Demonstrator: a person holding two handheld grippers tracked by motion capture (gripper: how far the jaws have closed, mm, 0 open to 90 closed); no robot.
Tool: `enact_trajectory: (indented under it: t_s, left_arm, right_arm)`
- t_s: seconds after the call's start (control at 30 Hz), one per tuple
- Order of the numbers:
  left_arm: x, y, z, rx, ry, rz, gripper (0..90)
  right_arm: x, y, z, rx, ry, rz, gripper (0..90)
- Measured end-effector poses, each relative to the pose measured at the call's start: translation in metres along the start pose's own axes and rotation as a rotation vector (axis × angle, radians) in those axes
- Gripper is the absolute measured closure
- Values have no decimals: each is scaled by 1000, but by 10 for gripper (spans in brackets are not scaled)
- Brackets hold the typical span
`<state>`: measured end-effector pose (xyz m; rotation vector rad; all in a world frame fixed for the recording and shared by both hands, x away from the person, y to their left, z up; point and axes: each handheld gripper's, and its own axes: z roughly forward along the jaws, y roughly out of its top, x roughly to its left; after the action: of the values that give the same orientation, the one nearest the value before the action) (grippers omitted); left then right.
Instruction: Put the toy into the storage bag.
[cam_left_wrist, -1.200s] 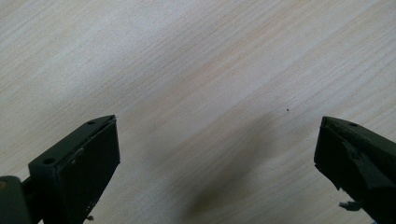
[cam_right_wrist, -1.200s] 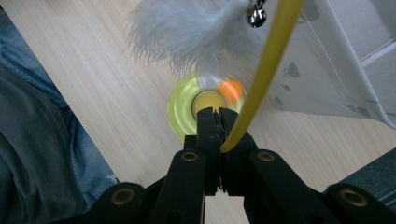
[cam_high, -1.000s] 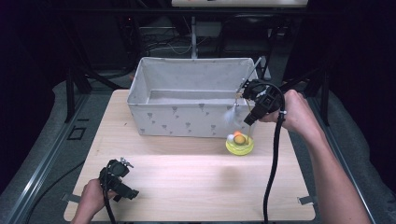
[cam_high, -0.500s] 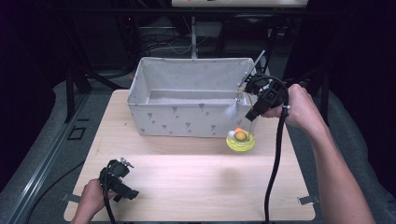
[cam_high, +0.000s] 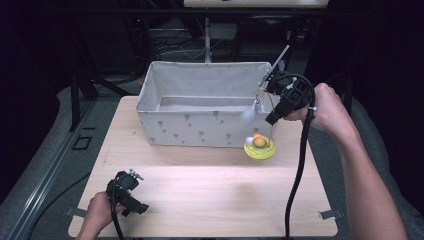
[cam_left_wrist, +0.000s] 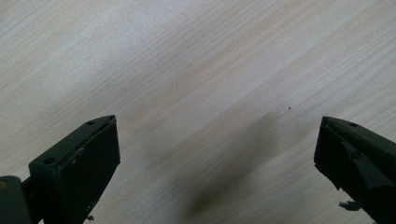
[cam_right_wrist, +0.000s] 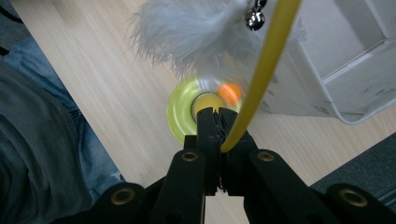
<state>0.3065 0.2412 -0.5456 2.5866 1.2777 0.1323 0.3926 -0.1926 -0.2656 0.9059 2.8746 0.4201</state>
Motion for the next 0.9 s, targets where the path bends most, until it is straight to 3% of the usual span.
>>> enact_trajectory:
  t_s: [0.9]
  left_arm:
    - [-2, 1, 1, 9, -3, 10, 4]
  right_arm:
    - [0, 21, -43, -21, -19, -5, 884]
